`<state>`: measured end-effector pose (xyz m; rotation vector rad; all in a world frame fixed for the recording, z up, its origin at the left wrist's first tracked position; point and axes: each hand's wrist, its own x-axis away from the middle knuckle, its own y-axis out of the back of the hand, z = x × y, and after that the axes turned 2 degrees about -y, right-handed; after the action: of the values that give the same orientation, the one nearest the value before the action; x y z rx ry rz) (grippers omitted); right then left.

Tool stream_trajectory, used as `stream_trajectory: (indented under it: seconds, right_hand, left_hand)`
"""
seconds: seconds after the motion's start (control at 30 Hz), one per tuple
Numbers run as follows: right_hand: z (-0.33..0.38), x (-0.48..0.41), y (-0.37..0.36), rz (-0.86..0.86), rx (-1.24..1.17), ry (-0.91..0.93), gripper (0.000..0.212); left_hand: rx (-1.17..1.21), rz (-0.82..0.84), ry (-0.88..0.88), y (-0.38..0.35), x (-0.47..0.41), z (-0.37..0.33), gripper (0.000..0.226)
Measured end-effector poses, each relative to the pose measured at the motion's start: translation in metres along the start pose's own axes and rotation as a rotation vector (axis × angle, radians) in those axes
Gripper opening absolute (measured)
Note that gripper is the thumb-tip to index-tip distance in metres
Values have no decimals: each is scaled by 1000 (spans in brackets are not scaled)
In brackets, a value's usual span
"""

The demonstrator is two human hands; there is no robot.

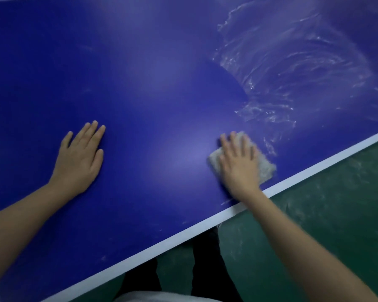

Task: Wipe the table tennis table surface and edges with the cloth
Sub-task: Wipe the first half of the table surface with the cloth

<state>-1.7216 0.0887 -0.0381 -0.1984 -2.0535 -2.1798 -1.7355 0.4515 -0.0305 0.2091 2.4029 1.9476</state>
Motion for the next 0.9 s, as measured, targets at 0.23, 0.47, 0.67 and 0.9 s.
stream_trajectory:
  seconds: [0.23,0.47,0.67,0.9]
  right_hand:
    - [1,39,-8,49,39,650,58]
    - [-167,-98,33,6,-78,-2,63]
    - [-115,-71,20,-70,-64,250,57]
    - [-62,-91,17,140,12,1282,65]
  left_hand:
    - [114,-80,41,-17,-71,-120,50]
    - [95,-88,343,-34,-102,-160,53]
    - [53,-146,538,-46,-102,-154,53]
    - [-8,-158,572,-50,-104,-136,51]
